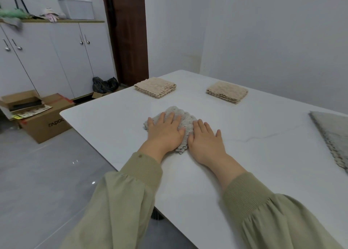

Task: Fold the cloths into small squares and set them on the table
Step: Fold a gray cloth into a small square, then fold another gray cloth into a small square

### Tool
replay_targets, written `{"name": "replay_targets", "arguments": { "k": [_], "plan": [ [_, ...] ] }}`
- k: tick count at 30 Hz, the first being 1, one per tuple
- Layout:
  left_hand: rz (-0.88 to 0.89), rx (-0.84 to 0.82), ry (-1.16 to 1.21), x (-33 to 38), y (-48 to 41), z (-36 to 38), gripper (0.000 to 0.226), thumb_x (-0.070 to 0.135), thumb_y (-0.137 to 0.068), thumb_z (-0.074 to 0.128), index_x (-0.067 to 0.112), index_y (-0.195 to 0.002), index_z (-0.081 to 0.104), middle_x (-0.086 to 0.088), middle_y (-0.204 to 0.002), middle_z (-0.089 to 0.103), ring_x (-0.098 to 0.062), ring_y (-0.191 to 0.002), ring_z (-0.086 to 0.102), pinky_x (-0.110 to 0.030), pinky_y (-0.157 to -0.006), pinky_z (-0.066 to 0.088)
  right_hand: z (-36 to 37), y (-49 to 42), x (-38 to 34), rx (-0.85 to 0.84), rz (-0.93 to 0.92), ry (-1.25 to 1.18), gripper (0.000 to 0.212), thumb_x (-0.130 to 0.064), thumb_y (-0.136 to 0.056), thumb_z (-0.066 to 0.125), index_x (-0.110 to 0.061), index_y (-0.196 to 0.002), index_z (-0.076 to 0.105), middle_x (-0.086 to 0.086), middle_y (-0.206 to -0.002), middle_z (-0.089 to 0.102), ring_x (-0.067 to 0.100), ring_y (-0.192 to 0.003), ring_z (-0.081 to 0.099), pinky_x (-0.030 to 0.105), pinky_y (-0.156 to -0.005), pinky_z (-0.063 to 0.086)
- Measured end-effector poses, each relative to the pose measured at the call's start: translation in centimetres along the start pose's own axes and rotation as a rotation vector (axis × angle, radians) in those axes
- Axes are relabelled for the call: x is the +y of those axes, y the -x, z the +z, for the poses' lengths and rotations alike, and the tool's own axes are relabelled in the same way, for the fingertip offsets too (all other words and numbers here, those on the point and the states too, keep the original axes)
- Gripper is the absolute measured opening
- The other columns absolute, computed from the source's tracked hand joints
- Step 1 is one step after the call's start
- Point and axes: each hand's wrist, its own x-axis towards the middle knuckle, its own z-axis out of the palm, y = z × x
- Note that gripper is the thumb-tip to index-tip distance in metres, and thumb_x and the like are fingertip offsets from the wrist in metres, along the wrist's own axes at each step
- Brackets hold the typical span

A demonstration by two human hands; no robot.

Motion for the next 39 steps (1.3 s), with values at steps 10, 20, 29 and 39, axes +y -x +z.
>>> {"name": "replay_targets", "arguments": {
  "k": [10, 20, 29, 39],
  "plan": [
    [0.060, 0.202, 0.026, 3.9, 1.2, -1.5, 0.047, 0.038, -0.099, 0.027, 0.020, -0.142, 0.035, -0.001, -0.153, 0.030, -0.023, -0.144, 0.016, -0.056, -0.113, 0.008, -2.0, 2.4, 4.0, 0.338, 0.095, -0.240, 0.044, -0.023, -0.097, 0.036, -0.007, -0.138, 0.040, 0.011, -0.148, 0.035, 0.025, -0.138, 0.028, 0.040, -0.114, 0.020],
    [0.320, 0.066, 0.063, 18.2, 1.5, -0.7, 0.050, 0.034, -0.096, 0.039, 0.017, -0.142, 0.032, -0.004, -0.151, 0.029, -0.025, -0.142, 0.017, -0.050, -0.112, 0.015, -5.4, 9.0, 15.2, 0.461, 0.314, -0.152, 0.040, -0.018, -0.096, 0.040, -0.005, -0.133, 0.046, 0.012, -0.141, 0.044, 0.028, -0.134, 0.034, 0.037, -0.112, 0.023],
    [0.419, -0.094, 0.060, 29.1, 1.9, 4.6, 0.053, 0.041, -0.099, 0.019, 0.022, -0.149, 0.015, -0.007, -0.159, 0.007, -0.030, -0.145, 0.000, -0.056, -0.113, 0.003, -7.7, 14.2, 24.9, 0.446, 0.525, -0.050, 0.032, -0.018, -0.087, 0.050, -0.006, -0.116, 0.053, 0.013, -0.123, 0.053, 0.032, -0.119, 0.044, 0.042, -0.102, 0.030],
    [0.439, -0.052, 0.113, 31.6, -0.7, 5.3, 0.053, 0.042, -0.097, 0.025, 0.023, -0.146, 0.023, -0.004, -0.158, 0.011, -0.026, -0.146, 0.001, -0.056, -0.114, 0.002, -9.4, 13.2, 30.7, 0.537, 0.605, -0.165, 0.044, -0.023, -0.093, 0.052, -0.015, -0.054, 0.032, 0.000, -0.050, 0.036, 0.016, -0.050, 0.034, 0.028, -0.046, 0.020]
  ]
}}
